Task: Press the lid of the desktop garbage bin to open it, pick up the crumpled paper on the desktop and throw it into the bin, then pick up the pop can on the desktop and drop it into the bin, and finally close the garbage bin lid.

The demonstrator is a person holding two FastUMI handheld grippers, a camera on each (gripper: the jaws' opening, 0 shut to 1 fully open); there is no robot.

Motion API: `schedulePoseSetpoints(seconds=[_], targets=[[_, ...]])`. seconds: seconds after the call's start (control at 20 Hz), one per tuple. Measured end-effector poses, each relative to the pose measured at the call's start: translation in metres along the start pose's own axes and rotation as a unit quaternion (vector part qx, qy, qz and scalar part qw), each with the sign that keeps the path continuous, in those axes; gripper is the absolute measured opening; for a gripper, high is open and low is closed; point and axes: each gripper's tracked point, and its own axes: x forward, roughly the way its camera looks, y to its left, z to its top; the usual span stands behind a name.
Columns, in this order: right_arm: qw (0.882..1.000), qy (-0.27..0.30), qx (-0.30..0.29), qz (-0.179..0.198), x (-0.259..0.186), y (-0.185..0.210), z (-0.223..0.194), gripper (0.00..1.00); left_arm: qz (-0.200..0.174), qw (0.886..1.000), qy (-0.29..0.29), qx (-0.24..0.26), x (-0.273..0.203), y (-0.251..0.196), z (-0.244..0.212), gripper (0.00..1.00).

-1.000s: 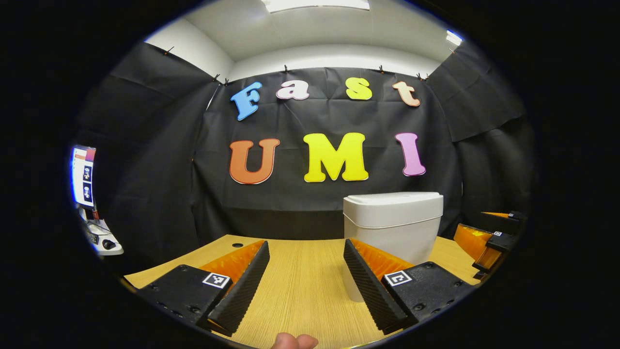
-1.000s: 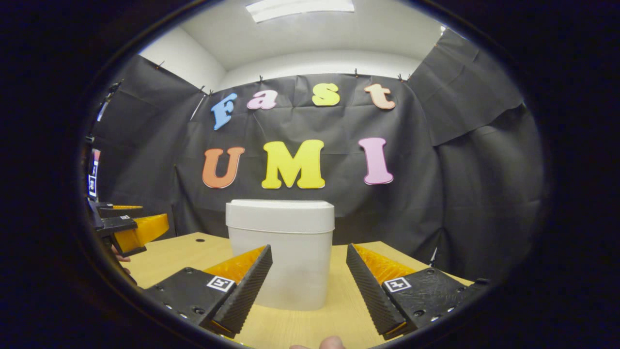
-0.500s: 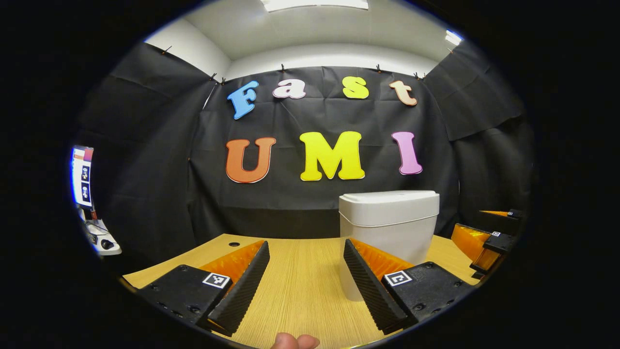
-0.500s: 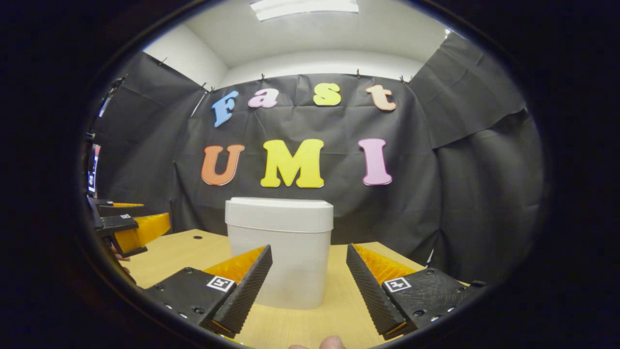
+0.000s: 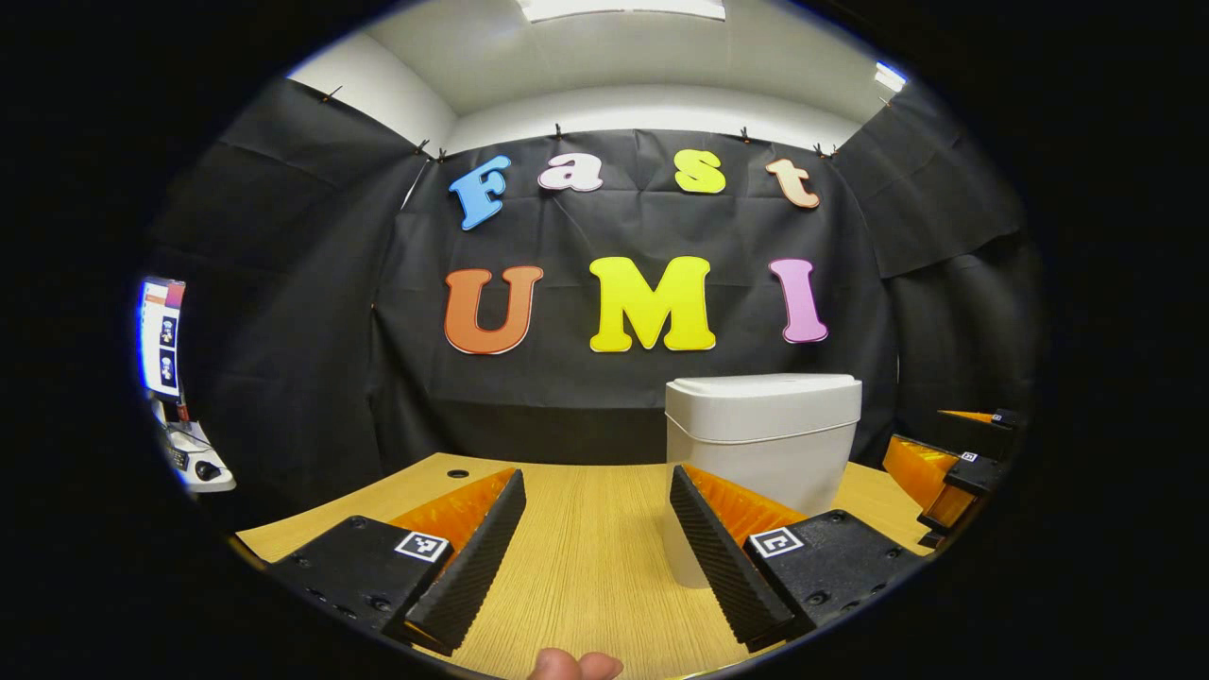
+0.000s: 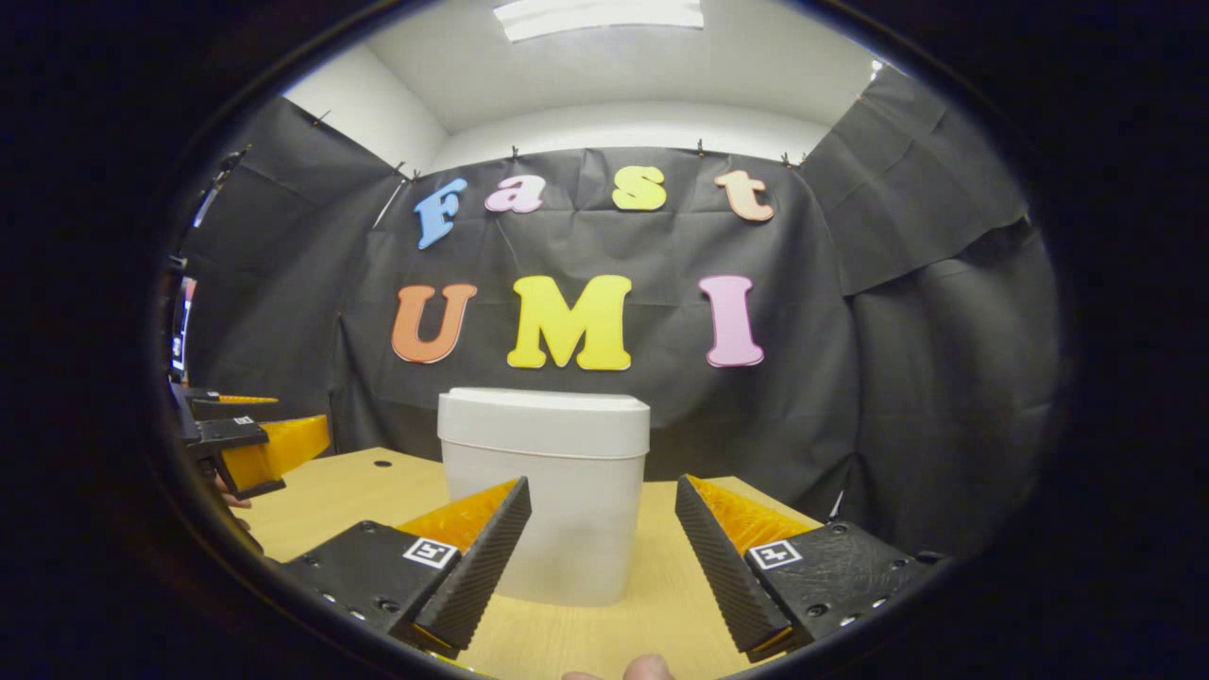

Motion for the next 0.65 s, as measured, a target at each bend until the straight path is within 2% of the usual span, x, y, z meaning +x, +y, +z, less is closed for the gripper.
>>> schedulePoseSetpoints(seconds=[0.65], targets=[[1.0,0.001,0.006,0.002,0.0046,0.0037,0.0,0.98,0.006,1.0,0.004,0.005,0.0011,0.0056,-0.0026,0.99]])
